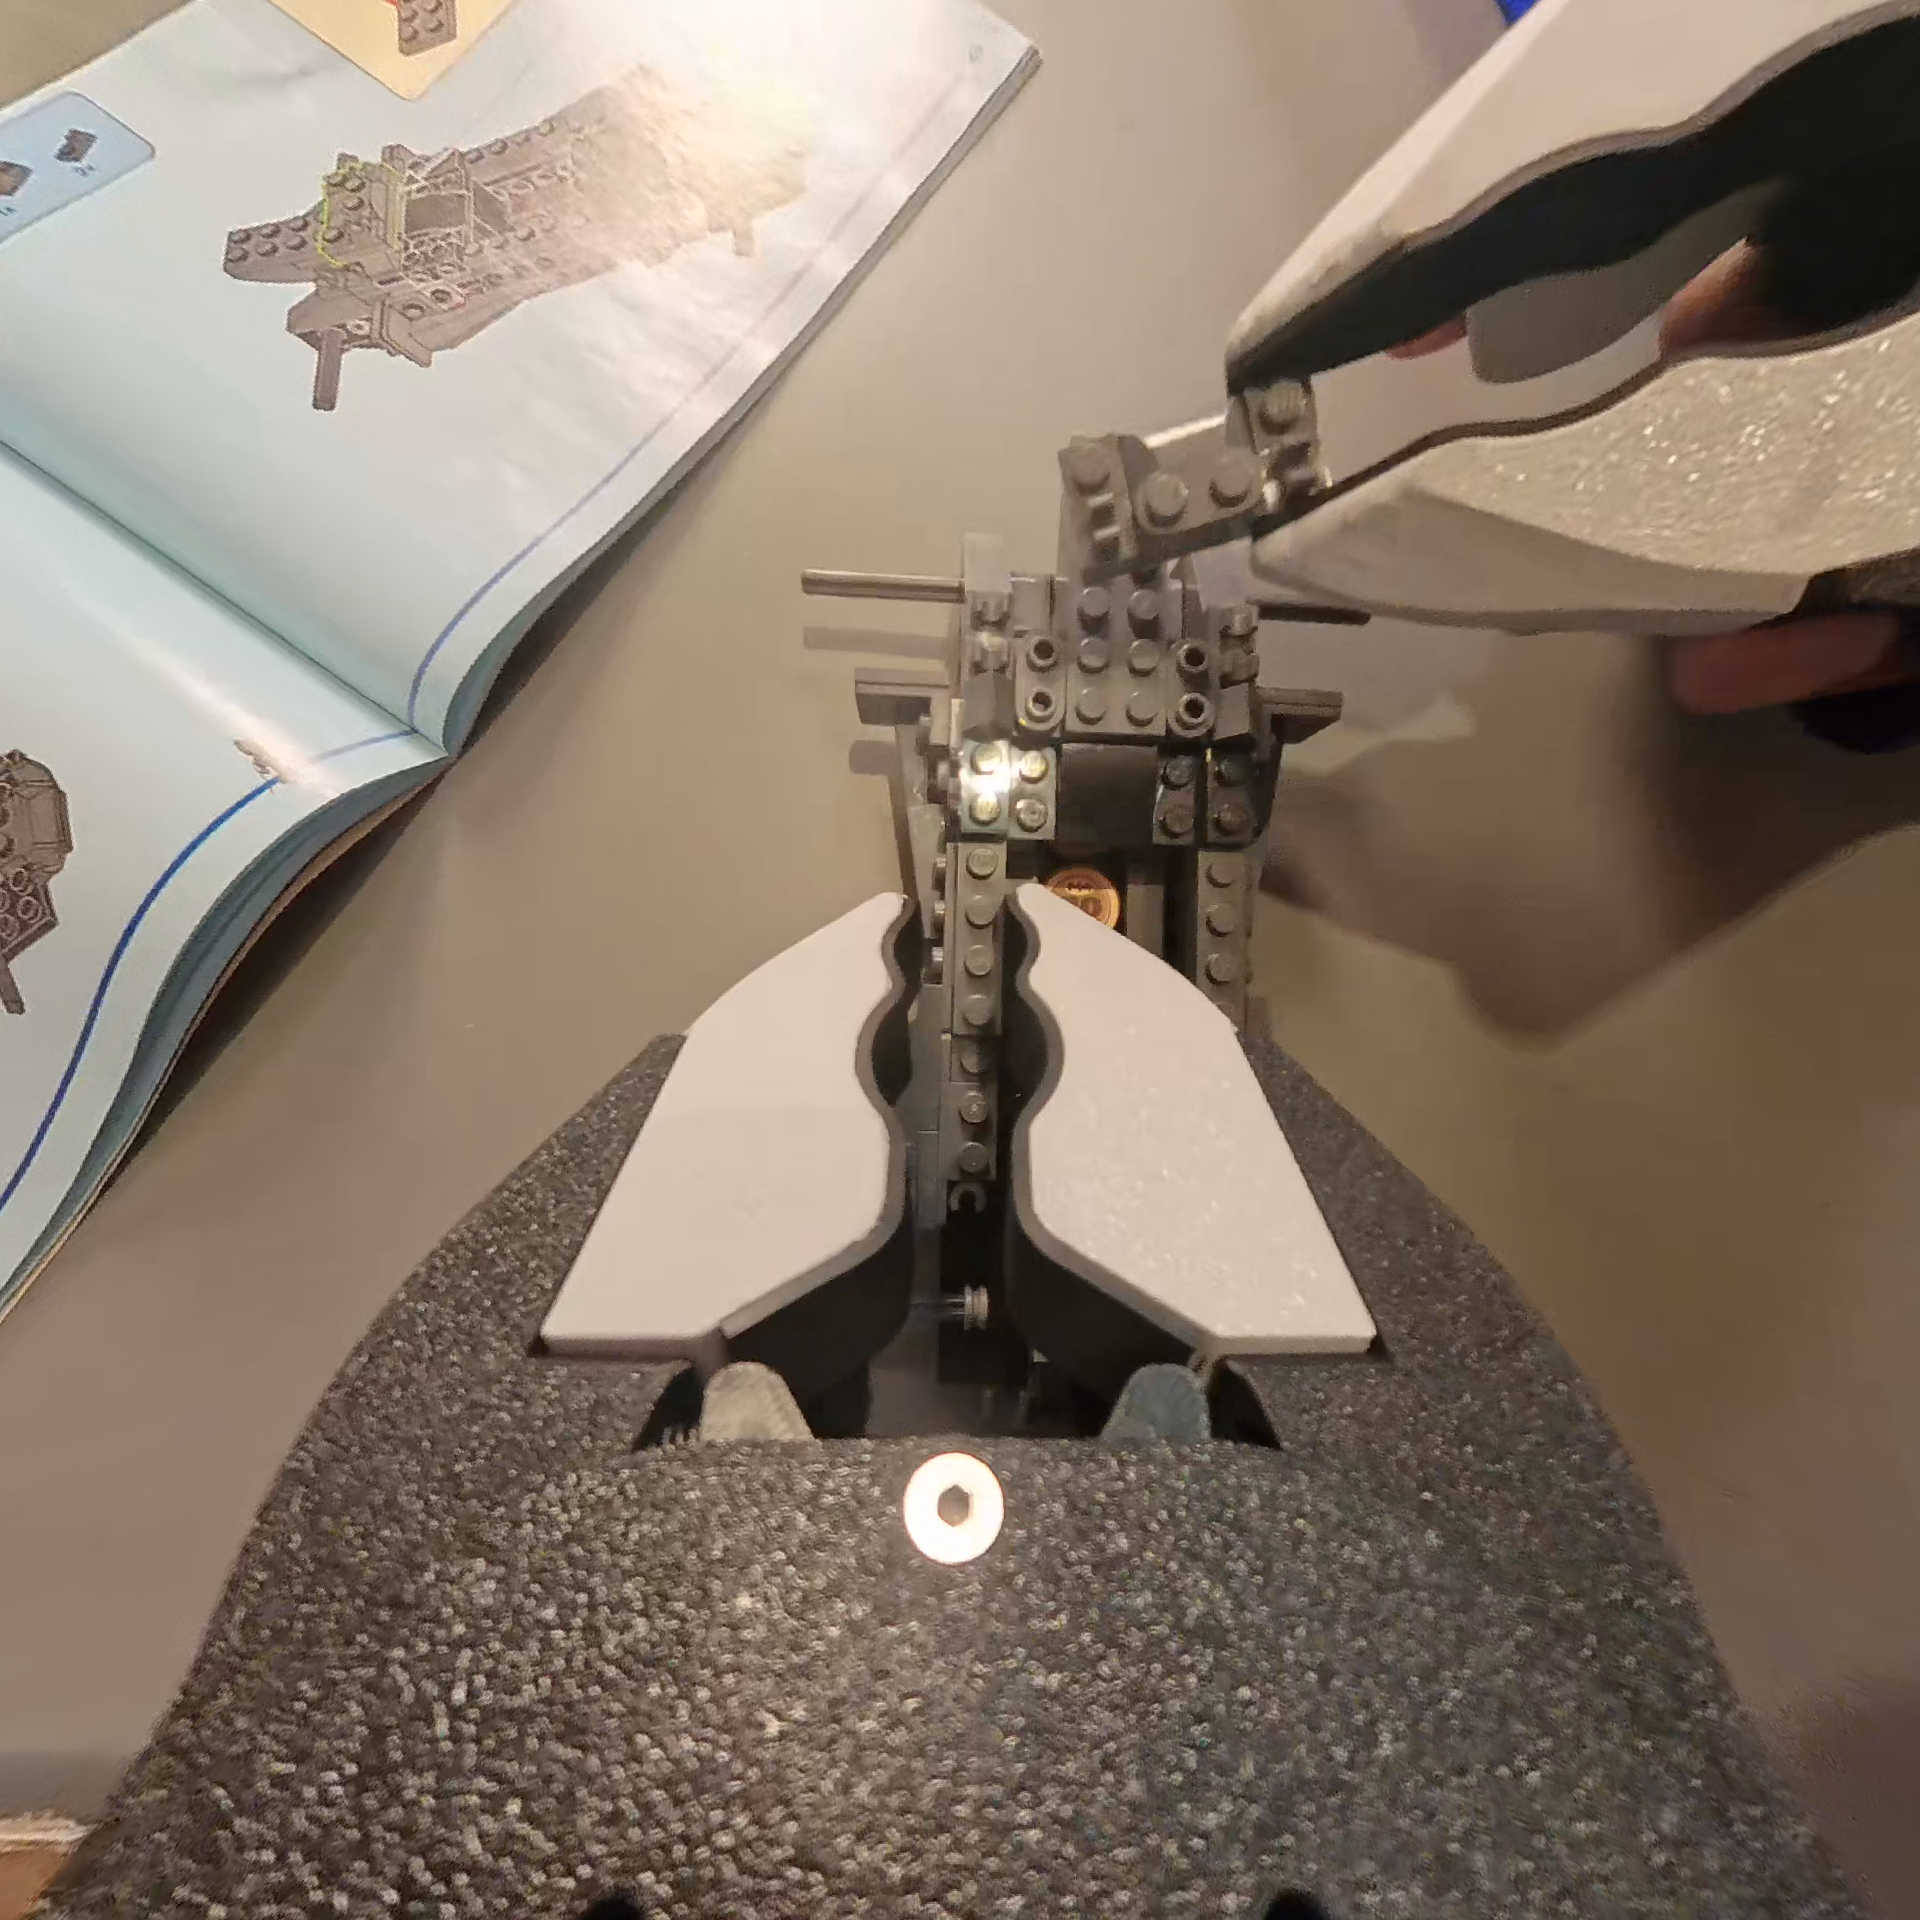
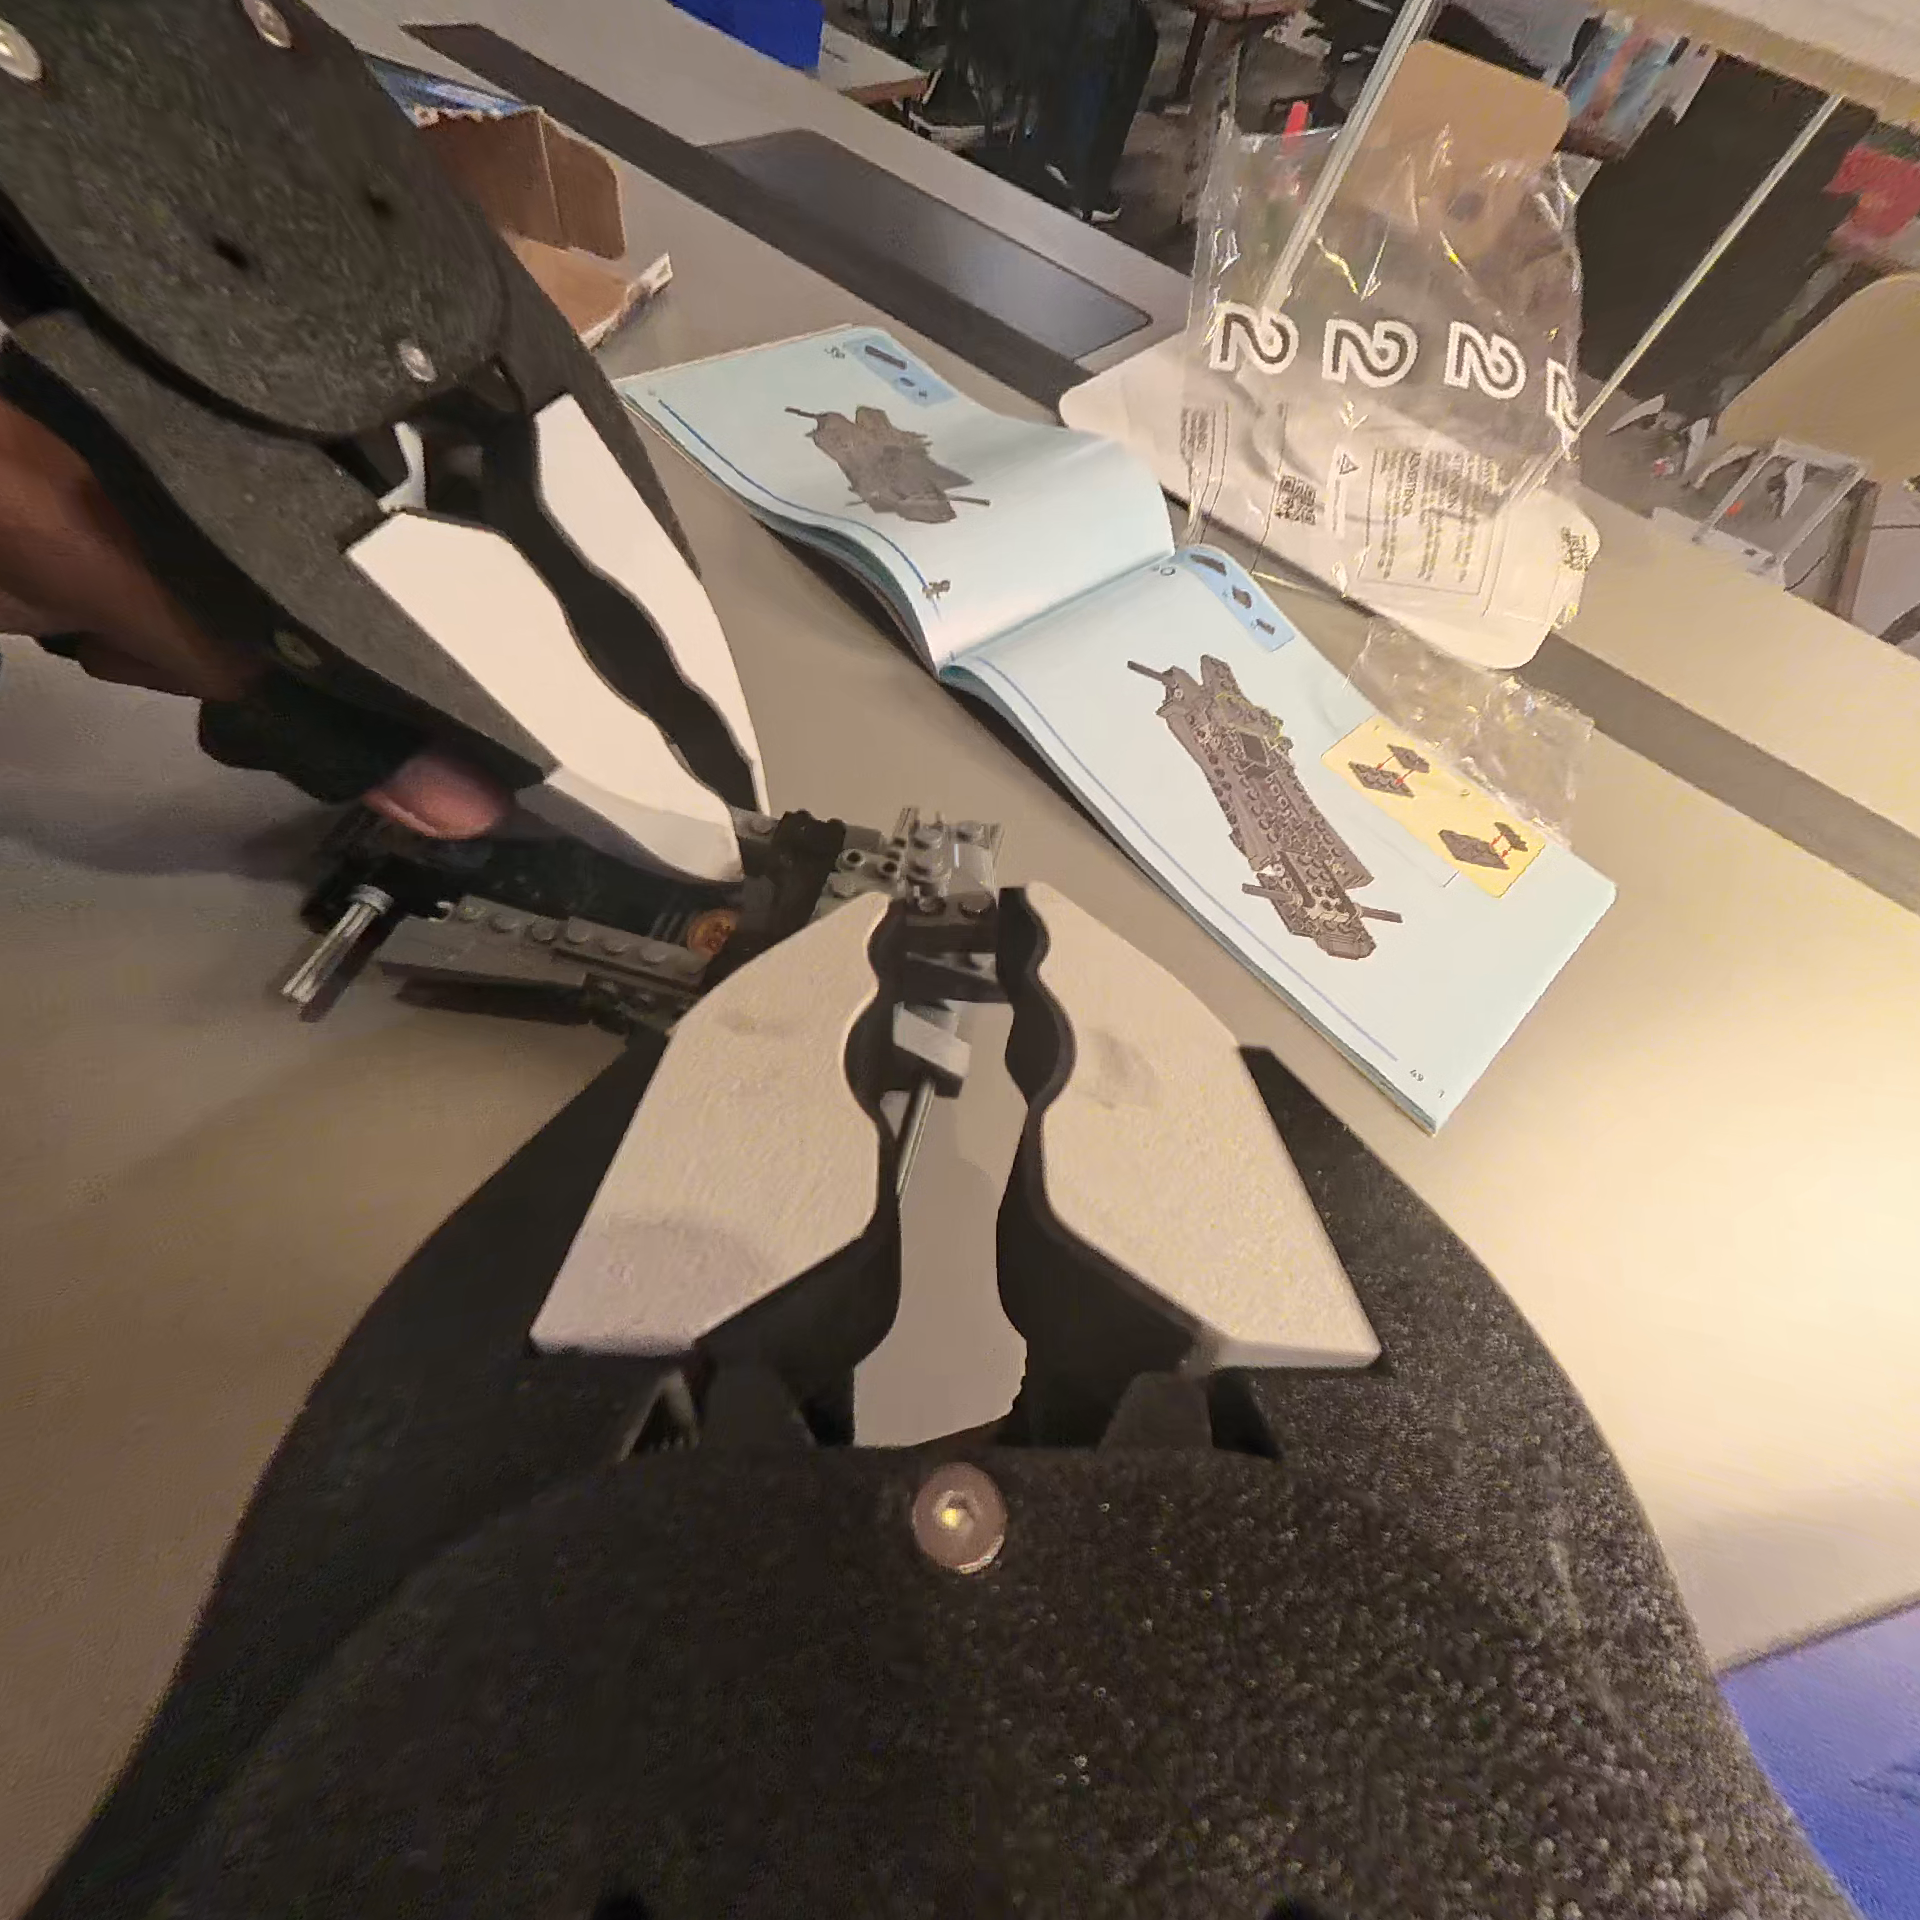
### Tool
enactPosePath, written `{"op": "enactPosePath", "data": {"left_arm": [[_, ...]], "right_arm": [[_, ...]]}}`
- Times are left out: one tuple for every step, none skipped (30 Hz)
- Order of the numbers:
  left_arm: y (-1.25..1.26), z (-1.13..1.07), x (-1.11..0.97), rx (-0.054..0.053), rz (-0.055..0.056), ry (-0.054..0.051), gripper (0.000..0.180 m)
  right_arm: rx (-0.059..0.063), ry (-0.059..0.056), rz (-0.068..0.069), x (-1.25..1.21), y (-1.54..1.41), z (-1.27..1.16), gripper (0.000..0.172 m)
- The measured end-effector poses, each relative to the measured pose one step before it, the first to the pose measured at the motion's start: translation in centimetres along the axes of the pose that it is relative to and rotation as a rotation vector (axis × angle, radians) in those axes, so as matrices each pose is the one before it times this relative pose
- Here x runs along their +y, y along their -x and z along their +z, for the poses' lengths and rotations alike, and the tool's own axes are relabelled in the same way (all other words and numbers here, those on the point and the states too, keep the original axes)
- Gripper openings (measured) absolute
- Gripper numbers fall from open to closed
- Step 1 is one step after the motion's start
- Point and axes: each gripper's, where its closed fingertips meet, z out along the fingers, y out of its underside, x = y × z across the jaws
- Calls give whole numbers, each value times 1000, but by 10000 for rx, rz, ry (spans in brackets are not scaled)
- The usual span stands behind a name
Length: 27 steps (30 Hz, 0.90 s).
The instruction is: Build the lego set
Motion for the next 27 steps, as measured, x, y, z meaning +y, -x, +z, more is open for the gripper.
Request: {"op": "enactPosePath", "data": {"left_arm": [[93,-58,-77,4,-75,-77,14],[111,-52,-89,3,-83,-72,14],[101,-59,-91,-5,-80,-63,14],[89,-66,-93,-18,-81,-59,14],[31,-80,-80,-6,-58,-54,14],[-13,-88,-90,1,-46,-44,14],[-11,-78,-103,-27,-14,-34,14],[-31,-88,-136,-42,6,-51,14],[-52,-82,-127,-26,3,-49,14],[-85,-75,-112,-10,13,-39,14],[-69,-61,-94,-24,16,-30,14],[-48,-53,-53,-52,48,-2,14],[-44,-36,-24,-47,48,10,14],[-51,-44,-16,-39,44,14,14],[-31,-30,7,-34,37,9,14],[-31,-38,32,-14,24,20,14],[-39,-18,62,-6,22,37,14],[9,-8,18,-28,10,9,14],[26,-17,10,-35,14,3,14],[21,-20,15,-22,1,12,14],[26,-25,22,-22,17,13,14],[18,-16,4,-12,5,-1,14],[-33,-5,-10,18,6,-3,14],[-61,-9,-15,23,7,1,14],[-38,-6,-16,-5,18,5,14],[-30,-10,-32,-23,17,-11,14],[-61,-14,-28,21,5,-3,14]], "right_arm": [[50,-65,-23,-220,-5,-121,16],[71,-112,-56,-284,-45,-159,16],[73,-116,-29,-269,-99,-154,17],[40,-48,24,-128,-86,-95,17],[-37,0,65,-18,4,-20,17],[-63,-6,80,6,33,17,17],[-65,0,59,23,78,41,17],[-50,6,38,41,88,47,17],[-45,24,6,53,120,62,17],[-19,44,-19,74,107,69,17],[-25,32,-44,74,152,71,17],[-20,25,-52,56,138,72,17],[-12,36,-61,94,147,72,17],[-1,49,-68,109,134,87,17],[15,56,-77,116,107,82,17],[37,34,-83,69,66,65,17],[59,17,-88,29,34,38,17],[88,13,-82,9,-17,30,17],[67,-1,-81,-32,7,13,17],[60,12,-47,-3,0,18,17],[15,15,-8,9,51,20,18],[-39,8,7,-11,100,15,19],[-56,8,6,-7,129,26,21],[-45,15,-11,7,97,15,23],[-18,10,-8,4,50,18,23],[-17,-8,-9,-18,43,7,24],[-15,-6,3,-13,27,11,25]]}}
